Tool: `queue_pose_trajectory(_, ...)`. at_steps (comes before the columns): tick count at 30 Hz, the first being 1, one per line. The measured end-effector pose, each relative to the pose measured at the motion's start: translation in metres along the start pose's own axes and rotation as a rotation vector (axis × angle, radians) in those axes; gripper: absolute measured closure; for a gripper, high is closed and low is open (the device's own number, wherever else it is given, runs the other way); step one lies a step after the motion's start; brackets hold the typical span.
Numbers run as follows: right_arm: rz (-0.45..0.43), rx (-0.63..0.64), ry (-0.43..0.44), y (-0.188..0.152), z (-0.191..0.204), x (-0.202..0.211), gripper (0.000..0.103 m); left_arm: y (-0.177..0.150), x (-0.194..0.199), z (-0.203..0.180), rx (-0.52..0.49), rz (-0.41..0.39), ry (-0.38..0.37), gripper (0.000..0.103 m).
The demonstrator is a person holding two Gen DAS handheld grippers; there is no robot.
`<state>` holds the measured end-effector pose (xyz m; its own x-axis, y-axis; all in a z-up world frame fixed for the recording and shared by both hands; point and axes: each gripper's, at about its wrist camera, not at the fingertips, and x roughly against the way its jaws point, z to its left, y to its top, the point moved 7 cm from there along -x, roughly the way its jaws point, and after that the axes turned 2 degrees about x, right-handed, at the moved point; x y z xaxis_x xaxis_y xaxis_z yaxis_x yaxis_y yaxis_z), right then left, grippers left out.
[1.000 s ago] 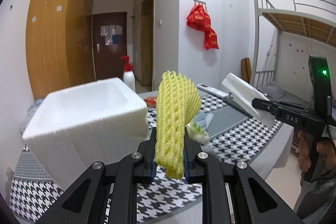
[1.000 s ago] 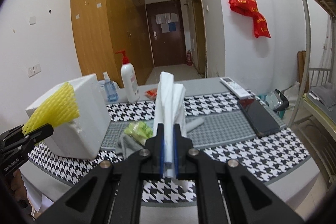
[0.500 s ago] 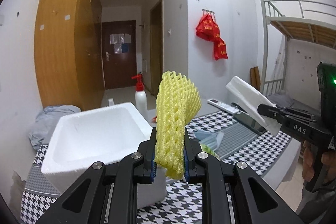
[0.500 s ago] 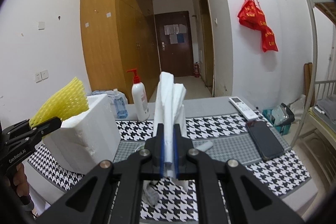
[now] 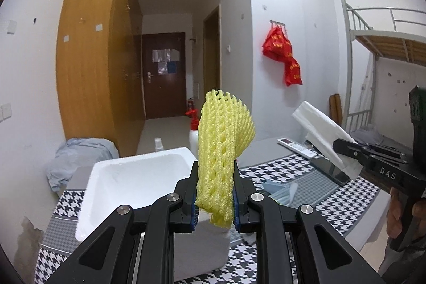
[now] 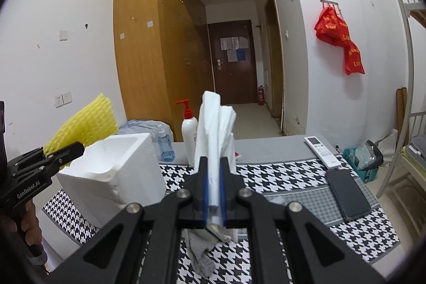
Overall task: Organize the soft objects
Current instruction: 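Carry the yellow net with the left tool over the white foam box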
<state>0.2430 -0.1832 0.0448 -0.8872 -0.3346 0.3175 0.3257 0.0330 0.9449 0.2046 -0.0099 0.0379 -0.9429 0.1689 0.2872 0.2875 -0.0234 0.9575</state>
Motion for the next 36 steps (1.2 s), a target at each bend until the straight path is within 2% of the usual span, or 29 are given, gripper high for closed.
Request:
queue_pose_trajectory(21, -0.008, 0.067, 0.124, 0.017, 0.048, -0.026, 0.093, 0.008, 0.006, 0.048, 0.035, -0.018, 0.134, 0.083)
queue_pose_trajectory(36, 0.000, 0.100, 0.197, 0.023, 0.077, -0.041, 0.093, 0.007, -0.003, 0.066, 0.056, 0.013, 0.157, 0.083)
